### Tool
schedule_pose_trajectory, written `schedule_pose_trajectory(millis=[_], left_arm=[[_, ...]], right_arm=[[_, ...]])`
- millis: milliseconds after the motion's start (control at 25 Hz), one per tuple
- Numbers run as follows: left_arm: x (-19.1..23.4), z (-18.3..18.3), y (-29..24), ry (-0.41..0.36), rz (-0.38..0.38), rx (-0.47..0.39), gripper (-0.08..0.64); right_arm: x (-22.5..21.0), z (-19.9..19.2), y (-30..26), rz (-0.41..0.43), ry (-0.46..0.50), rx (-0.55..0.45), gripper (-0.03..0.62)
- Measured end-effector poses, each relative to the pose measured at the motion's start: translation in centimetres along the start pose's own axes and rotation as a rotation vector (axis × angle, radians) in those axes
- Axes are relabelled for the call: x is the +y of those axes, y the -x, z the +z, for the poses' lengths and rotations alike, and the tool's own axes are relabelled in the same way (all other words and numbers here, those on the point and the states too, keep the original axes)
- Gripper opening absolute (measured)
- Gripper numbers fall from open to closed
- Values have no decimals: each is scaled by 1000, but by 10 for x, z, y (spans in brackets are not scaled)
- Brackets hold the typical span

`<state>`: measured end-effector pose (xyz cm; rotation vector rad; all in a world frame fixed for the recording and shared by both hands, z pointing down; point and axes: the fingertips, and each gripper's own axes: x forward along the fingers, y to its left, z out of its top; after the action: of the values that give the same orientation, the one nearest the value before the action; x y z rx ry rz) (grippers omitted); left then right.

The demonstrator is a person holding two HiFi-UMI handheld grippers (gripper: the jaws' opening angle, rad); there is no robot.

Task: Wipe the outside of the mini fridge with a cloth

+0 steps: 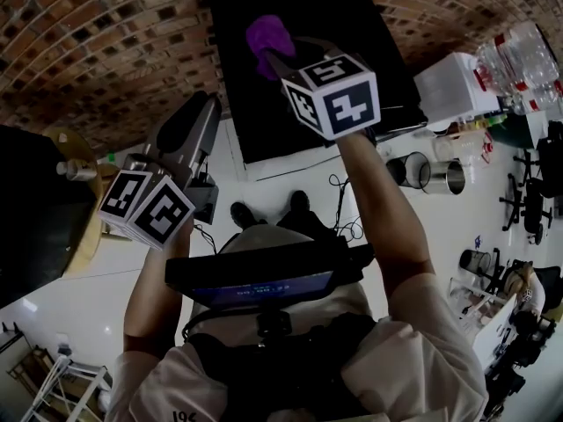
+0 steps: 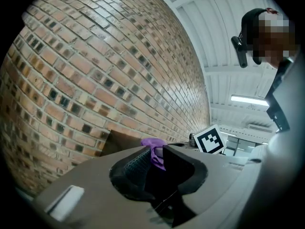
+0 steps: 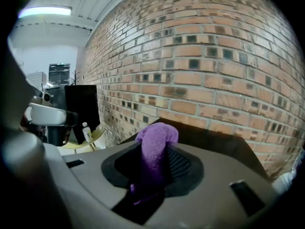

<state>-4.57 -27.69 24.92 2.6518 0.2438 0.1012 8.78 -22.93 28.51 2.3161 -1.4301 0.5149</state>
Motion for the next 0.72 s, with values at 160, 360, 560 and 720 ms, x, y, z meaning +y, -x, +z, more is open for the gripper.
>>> schedule_pose_trajectory(millis=[160,360,560,720], left_arm=[[0,1,-3,-3,3,-7,81],[0,0,-13,-9,19,-10,81],[-6,2,-37,-11,27,-11,81],[-8,2,-58,-13,38,6,81]], right_arm=[[-2,-7,-11,4,-1,27,133],[0,-6,-29,46,-15,40,140],[0,-3,-31,94,-51,4,144],[4,-1,-28,151,-51,-20,150]])
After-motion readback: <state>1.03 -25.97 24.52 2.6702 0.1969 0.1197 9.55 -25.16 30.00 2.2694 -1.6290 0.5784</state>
